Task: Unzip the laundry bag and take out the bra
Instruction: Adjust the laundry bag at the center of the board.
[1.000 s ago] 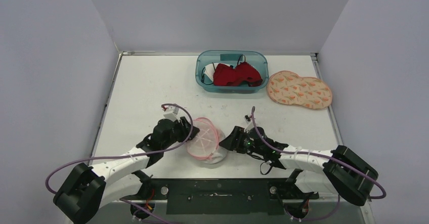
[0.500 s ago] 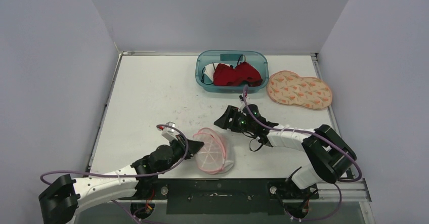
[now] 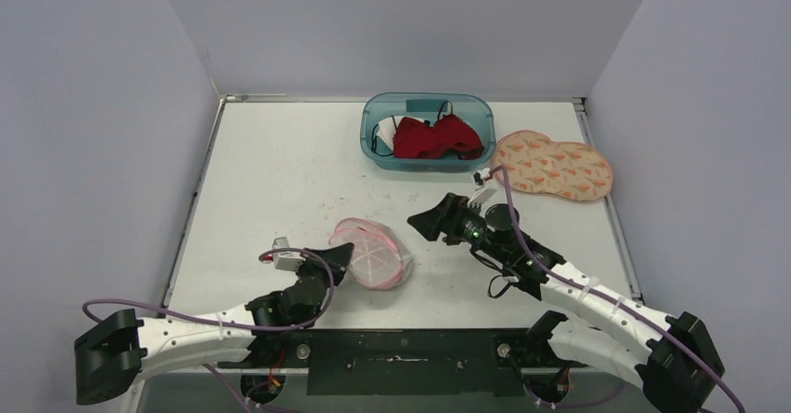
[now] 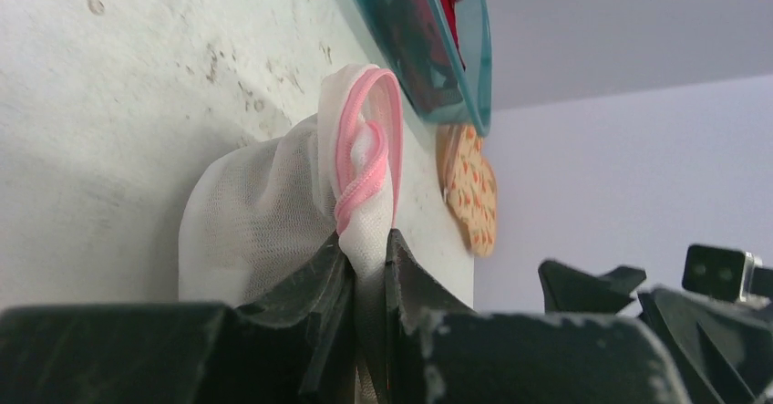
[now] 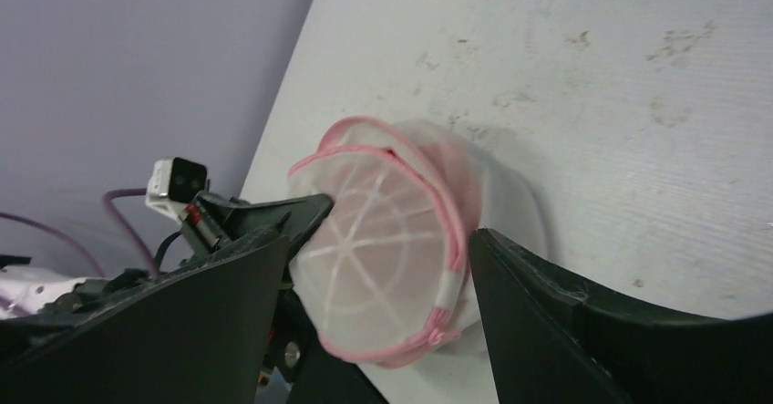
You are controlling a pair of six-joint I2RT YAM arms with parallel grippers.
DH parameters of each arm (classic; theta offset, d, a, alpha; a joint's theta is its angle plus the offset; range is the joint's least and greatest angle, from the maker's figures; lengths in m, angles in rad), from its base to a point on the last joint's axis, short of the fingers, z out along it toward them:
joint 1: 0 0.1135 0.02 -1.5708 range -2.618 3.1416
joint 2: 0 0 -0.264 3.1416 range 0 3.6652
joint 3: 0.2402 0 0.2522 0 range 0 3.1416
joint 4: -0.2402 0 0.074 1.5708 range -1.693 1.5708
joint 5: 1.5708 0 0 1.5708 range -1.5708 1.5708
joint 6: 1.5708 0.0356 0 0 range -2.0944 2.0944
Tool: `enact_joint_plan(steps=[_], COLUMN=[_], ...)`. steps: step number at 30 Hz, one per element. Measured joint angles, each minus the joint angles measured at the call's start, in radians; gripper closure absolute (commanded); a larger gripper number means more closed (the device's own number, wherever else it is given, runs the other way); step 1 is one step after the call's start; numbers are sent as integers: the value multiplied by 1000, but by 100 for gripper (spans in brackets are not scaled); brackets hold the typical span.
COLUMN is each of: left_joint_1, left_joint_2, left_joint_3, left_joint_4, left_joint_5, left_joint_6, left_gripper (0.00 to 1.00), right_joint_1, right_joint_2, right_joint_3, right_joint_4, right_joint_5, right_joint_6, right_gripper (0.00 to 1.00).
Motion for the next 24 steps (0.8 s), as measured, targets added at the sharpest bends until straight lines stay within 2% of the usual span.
enact_joint_plan(steps=[6,12,17,20,22,24], left_joint_1=[0,-1,-1,-1,-1,-1], left_joint_2=[66,92,119,154,171,189], left_joint_3=[5,5,5,5,5,5], left_joint_4=[47,131,189,226,244,266], left_joint_5=[-108,-144,-153,-156,-157,-157], left_joint_6=[-82,-106,-106,-103,-99,-95], left_gripper=[100,100,100,100,100,100], right_joint_1=[89,94,106,113,117,120], right_joint_2=[65,235,312,357,378,409], right_joint_3=[-4,-34,-43,-43,-43,-43], right_joint_4=[59,141,207,271,302,348], right_joint_5=[-75,-134,-168,-195,-206,-221], right_joint_6=[85,183,240,275,296,323], right_gripper=[23,22,25,33,45,61])
